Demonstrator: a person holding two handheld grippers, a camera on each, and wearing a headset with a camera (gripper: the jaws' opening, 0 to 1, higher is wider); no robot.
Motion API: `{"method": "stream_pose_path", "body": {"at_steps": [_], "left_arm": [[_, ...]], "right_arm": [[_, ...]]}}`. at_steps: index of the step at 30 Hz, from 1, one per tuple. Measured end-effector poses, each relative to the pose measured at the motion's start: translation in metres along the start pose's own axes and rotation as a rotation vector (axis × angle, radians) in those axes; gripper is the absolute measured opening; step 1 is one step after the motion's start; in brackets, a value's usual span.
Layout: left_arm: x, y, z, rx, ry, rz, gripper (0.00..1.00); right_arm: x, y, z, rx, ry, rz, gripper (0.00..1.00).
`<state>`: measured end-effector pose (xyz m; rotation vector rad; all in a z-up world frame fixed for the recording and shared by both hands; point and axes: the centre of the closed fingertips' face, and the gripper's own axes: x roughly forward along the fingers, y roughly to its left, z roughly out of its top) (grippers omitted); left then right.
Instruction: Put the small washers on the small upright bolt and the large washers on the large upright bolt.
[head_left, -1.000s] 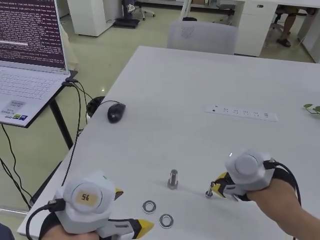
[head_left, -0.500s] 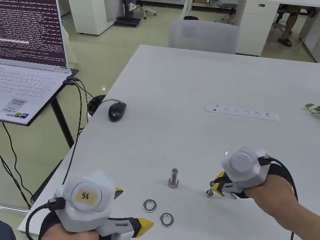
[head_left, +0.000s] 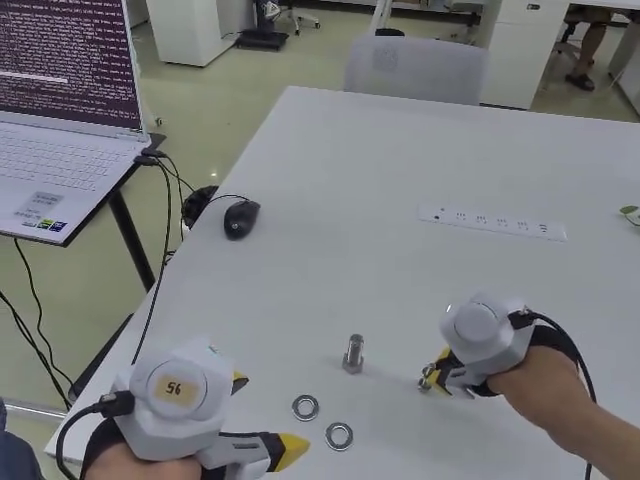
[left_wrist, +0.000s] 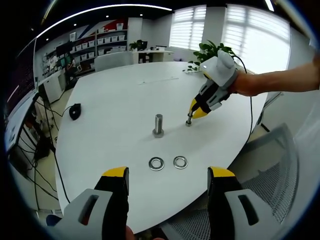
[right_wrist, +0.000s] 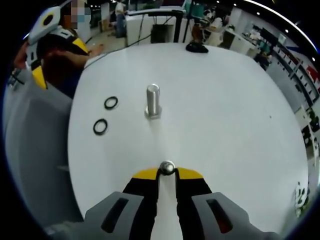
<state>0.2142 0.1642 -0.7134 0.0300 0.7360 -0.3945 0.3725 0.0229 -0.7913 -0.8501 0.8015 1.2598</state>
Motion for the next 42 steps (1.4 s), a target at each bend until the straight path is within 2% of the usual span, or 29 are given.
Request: {"method": "stream_pose_path", "body": {"at_steps": [10,17,21,25,31,35,37,39,42], "left_arm": [[0.0,0.0,-0.001,-0.004,-0.001,0.002,0.63],[-0.001,0.002,-0.001,-0.008,-0.003,0.005,0.63],[-0.001,0.003,-0.001,-0.01,-0.004,0.006,0.63],[-0.001,0.002,-0.002,-0.012,-0.005,0.005,0.63],[0.0,-0.002,-0.003,-0.009,-0.004,-0.003,0.63],[-0.001,-0.002,-0.002,-0.006,-0.005,-0.004,0.63],[-0.001,-0.001,-0.002,-0.004,-0.005,-0.001,0.63],[-0.002,0.0,-0.001,-0.004,-0.005,0.0,0.63],[-0.004,0.001,-0.001,-0.005,-0.005,0.004,0.63]], "right_arm": [[0.021,0.002,-0.014,0.048,0.024,0.025,0.13],[0.018,0.008,-0.023,0.085,0.024,0.021,0.15],[0.014,0.021,-0.035,0.102,0.04,0.042,0.16],[0.014,0.042,-0.038,0.058,0.037,0.078,0.18],[0.019,0.067,-0.019,-0.009,-0.017,0.124,0.22],[0.028,0.09,0.004,-0.093,-0.057,0.19,0.24],[0.033,0.097,0.014,-0.115,-0.07,0.204,0.26],[0.039,0.108,0.028,-0.146,-0.094,0.244,0.27],[0.046,0.119,0.041,-0.204,-0.108,0.282,0.29]]}}
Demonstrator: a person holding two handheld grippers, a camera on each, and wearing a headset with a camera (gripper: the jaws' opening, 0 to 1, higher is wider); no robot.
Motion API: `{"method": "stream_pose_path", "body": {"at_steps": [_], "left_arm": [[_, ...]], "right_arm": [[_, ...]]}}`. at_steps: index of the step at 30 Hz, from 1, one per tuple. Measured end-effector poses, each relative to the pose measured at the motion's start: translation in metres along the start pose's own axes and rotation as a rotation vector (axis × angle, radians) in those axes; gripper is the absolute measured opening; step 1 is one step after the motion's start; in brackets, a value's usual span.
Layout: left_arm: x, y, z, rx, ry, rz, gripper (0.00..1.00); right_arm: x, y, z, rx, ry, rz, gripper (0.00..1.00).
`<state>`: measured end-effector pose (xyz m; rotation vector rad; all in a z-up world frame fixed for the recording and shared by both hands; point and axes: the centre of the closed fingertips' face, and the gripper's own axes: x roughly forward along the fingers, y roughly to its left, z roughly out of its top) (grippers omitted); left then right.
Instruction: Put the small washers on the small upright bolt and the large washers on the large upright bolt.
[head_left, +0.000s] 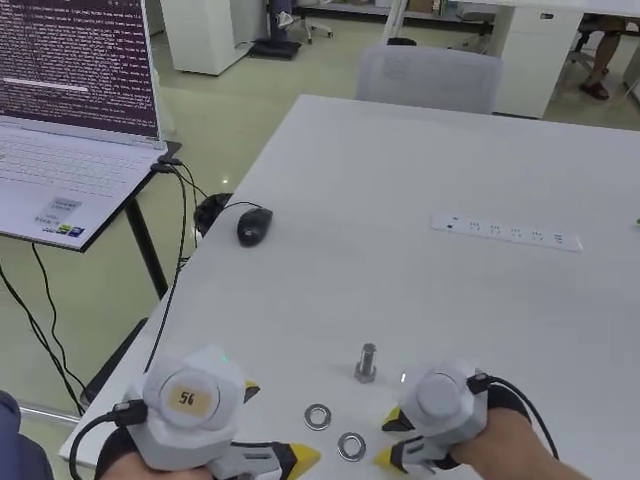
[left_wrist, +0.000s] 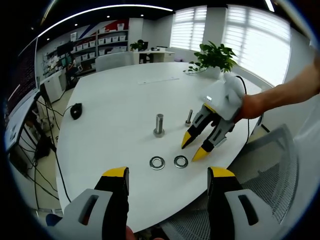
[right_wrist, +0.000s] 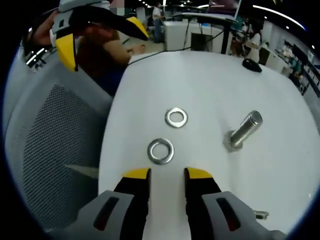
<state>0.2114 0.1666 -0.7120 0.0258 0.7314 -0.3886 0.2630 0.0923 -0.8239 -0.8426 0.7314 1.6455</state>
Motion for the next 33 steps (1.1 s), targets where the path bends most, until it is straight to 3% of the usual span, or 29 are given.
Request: {"method": "stream_pose_path", "body": {"at_steps": [4,7,17,26,29,31,33], "left_arm": [[-0.001,0.001,0.0,-0.001,-0.001,0.004,0.63],[-0.002,0.002,-0.001,-0.004,0.0,0.007,0.63],[0.0,0.0,0.0,-0.004,-0.005,0.001,0.63],[-0.001,0.002,0.001,-0.007,-0.008,0.004,0.63],[-0.002,0.005,-0.001,-0.008,-0.005,0.009,0.63],[-0.003,0.005,-0.002,-0.01,-0.004,0.011,0.63],[-0.003,0.005,-0.003,-0.011,-0.004,0.012,0.63]], "right_arm": [[0.008,0.008,0.011,-0.106,0.02,0.054,0.3],[0.009,0.007,0.012,-0.189,0.048,0.06,0.29],[0.012,0.007,0.015,-0.272,0.09,0.136,0.25],[0.009,0.007,0.014,-0.26,0.099,0.124,0.23],[0.01,0.001,0.015,-0.186,0.076,0.077,0.23],[0.01,0.0,0.015,-0.133,0.071,0.096,0.24],[0.009,0.0,0.014,-0.186,0.096,0.117,0.24]]}}
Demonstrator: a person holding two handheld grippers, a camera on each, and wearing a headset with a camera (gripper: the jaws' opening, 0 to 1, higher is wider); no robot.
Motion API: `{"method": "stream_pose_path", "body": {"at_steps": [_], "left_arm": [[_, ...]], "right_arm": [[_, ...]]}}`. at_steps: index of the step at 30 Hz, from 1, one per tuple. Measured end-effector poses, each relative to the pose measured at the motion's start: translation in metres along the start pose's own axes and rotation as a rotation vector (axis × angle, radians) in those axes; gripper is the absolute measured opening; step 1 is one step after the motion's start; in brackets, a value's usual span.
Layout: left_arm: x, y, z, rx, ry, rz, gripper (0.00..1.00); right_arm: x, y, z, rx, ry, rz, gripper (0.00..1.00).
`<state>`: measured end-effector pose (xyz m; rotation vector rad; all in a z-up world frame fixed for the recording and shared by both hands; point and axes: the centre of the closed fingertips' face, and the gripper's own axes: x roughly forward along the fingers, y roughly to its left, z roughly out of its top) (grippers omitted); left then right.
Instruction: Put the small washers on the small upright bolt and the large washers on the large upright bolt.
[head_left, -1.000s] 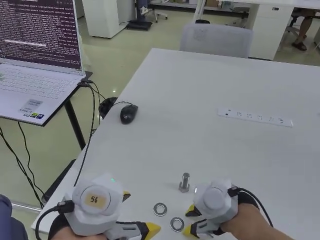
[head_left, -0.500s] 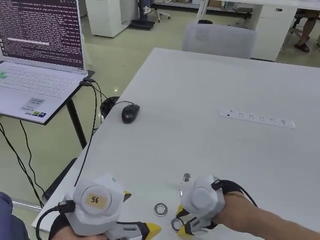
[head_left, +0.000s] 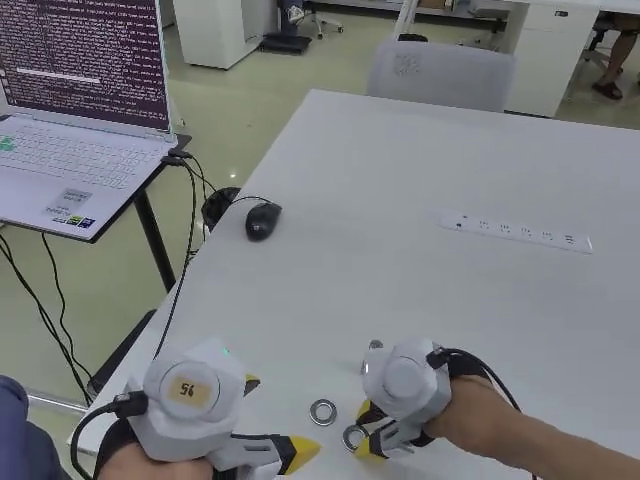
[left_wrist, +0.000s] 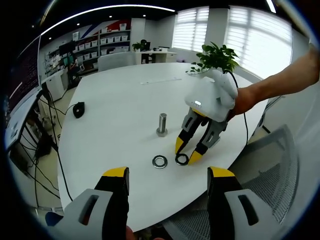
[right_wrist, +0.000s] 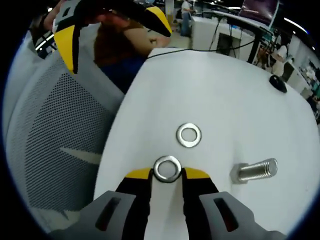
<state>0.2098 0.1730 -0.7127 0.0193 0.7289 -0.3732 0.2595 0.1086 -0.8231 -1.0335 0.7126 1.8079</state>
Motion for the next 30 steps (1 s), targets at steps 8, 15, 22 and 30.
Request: {"method": "stream_pose_path", "body": {"at_steps": [8,15,22,30], "left_arm": [[-0.001,-0.002,-0.001,-0.001,0.002,-0.001,0.63],[-0.001,0.0,-0.001,-0.005,0.001,0.003,0.63],[-0.001,0.0,0.0,-0.003,0.003,0.002,0.63],[-0.002,0.003,0.002,-0.003,-0.002,0.008,0.63]], "right_arm": [[0.001,0.006,-0.001,-0.294,0.105,0.114,0.29],[0.005,0.003,0.002,-0.355,0.109,0.135,0.28],[0.005,0.005,-0.001,-0.372,0.111,0.144,0.24],[0.003,0.003,-0.005,-0.253,0.077,0.099,0.23]]}}
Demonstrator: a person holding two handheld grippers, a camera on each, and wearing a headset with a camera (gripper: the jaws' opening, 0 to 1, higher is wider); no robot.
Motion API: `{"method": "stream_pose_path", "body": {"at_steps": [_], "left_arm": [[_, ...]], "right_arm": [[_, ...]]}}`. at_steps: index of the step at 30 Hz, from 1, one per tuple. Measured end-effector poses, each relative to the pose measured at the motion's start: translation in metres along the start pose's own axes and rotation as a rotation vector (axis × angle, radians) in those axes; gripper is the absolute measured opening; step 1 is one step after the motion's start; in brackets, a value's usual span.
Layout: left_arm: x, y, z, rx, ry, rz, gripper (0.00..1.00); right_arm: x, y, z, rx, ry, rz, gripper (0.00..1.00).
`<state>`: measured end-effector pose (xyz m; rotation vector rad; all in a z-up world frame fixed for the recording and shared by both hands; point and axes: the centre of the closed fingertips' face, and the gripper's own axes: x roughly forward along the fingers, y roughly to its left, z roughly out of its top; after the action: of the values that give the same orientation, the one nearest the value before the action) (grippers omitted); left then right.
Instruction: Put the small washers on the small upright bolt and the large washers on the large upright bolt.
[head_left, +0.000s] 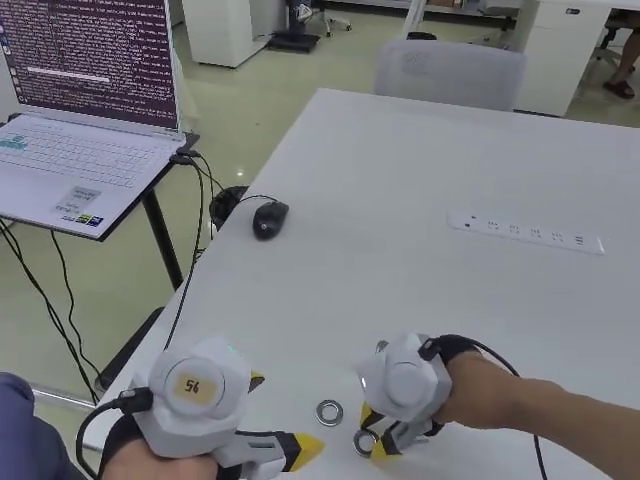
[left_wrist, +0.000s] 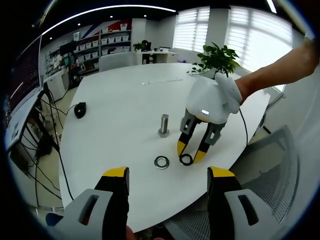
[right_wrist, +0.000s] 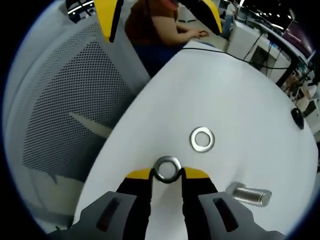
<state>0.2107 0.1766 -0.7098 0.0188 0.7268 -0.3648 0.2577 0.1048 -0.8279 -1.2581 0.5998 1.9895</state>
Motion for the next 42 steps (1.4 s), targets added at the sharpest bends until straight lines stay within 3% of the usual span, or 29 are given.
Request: {"method": "stream_pose_path", "body": {"at_steps": [5,14,20,25,30,34,42], "left_arm": [[0.0,0.0,-0.002,-0.003,0.0,-0.001,0.63],[0.002,-0.004,-0.003,-0.002,0.003,-0.009,0.63],[0.003,-0.002,0.0,-0.003,-0.002,-0.008,0.63],[0.004,-0.002,0.001,-0.001,-0.004,-0.009,0.63],[0.005,-0.003,0.003,0.0,-0.007,-0.013,0.63],[0.008,-0.005,0.004,0.005,-0.007,-0.02,0.63],[0.008,-0.005,0.006,0.007,-0.009,-0.021,0.63]], "right_arm": [[-0.005,-0.003,-0.004,0.097,-0.035,-0.045,0.23],[-0.021,-0.018,-0.007,0.202,-0.08,-0.12,0.23],[-0.05,-0.033,0.0,0.239,-0.109,-0.197,0.23],[-0.078,-0.056,0.002,0.289,-0.122,-0.273,0.23],[-0.096,-0.075,0.001,0.347,-0.134,-0.331,0.23],[-0.099,-0.087,-0.004,0.385,-0.125,-0.347,0.23],[-0.092,-0.092,-0.009,0.419,-0.102,-0.327,0.23]]}}
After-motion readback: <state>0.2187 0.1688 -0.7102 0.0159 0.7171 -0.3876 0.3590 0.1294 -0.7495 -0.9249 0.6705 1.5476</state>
